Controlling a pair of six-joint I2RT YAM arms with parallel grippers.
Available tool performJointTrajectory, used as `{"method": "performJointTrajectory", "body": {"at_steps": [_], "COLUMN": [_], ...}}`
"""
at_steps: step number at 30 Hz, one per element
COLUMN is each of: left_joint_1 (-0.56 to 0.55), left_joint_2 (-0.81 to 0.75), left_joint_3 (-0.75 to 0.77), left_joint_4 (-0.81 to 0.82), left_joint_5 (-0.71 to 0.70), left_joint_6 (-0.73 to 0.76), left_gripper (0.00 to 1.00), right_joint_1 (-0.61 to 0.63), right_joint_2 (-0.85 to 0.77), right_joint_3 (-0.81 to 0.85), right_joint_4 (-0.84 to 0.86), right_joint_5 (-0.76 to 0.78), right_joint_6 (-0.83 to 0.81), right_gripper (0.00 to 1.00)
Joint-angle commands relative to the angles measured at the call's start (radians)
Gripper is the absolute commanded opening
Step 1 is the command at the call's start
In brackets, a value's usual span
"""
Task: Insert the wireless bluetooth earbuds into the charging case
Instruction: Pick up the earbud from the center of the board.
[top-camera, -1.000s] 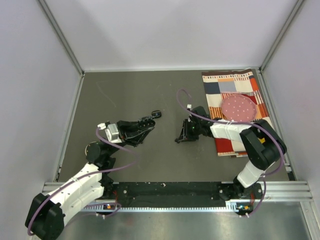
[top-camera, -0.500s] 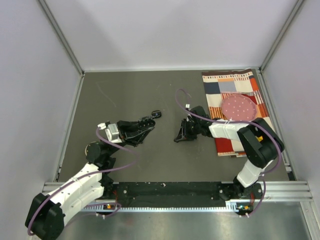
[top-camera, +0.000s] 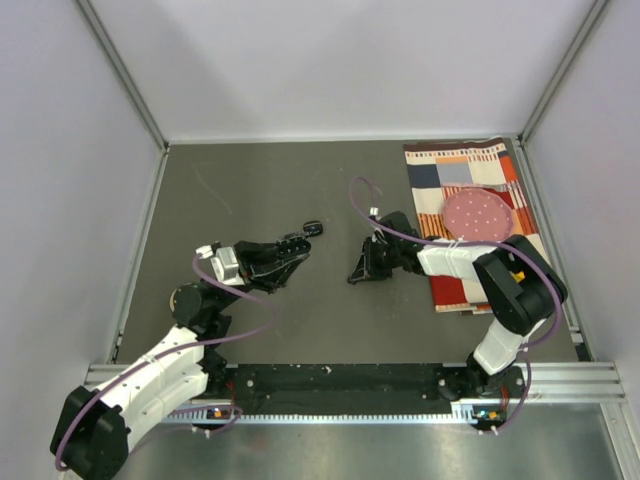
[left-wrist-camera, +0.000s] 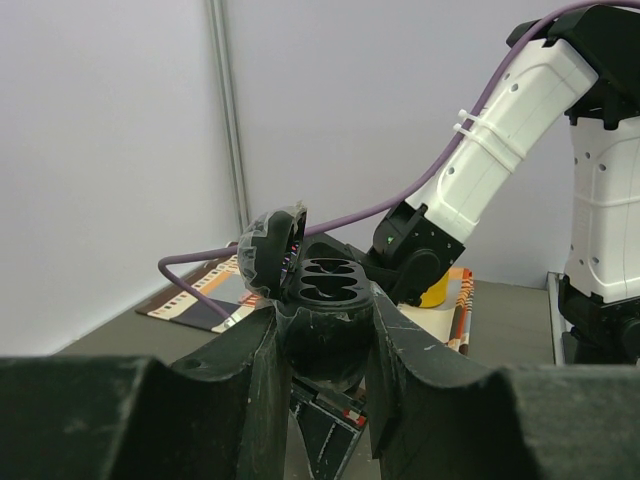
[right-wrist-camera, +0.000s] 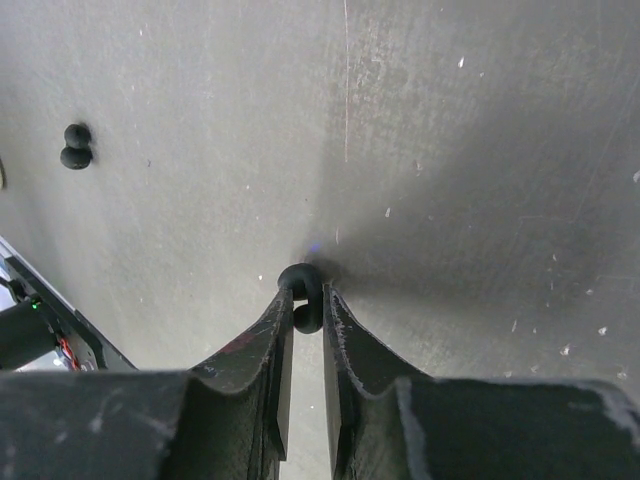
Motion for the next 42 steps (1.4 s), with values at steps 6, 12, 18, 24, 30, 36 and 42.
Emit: {"method": "performJointTrajectory", "body": {"at_steps": [6,12,18,24,30,36,42], "left_joint_1": [0.004,0.004,0.004,0.004,0.004,0.004,0.004], "left_joint_2": [0.008,0.008,0.008,0.009,0.005,0.005,0.006], "left_joint_3": [0.023,0.021,0.018,0.014,0.012,0.012,0.012], "left_joint_4": [0.029,0.029,0.026,0.023,0.019,0.009,0.011], "left_joint_5": [-0.007,-0.01,-0.014,-0.014,-0.018,-0.021,-0.021], "left_joint_6": [0.003,0.003,0.005,0.005,0.006,0.006,0.005], "left_gripper": [0.0,0.0,0.0,0.0,0.0,0.0,0.0], "right_joint_1": [-0.004,-0.004,-0.001,-0.003,-0.003,-0.001,-0.003], "right_joint_2": [-0.014,-0.013,-0.014,-0.008,-0.005,0.007,0.0], "right_joint_3": [0.015,0.01,-0.026,-0.027,-0.016,0.001,-0.003], "right_joint_4": [0.064,0.035,0.058,0.075,0.086,0.075,0.074], "right_joint_5": [-0.013,-0.012,-0.033,-0.035,-0.033,-0.033,-0.029], "right_joint_6": [-0.027,-0.031,-0.013,-0.011,-0.013,-0.024,-0.028], "right_gripper": [0.1,0.1,0.17,0.23,0.25,0.28,0.19]}}
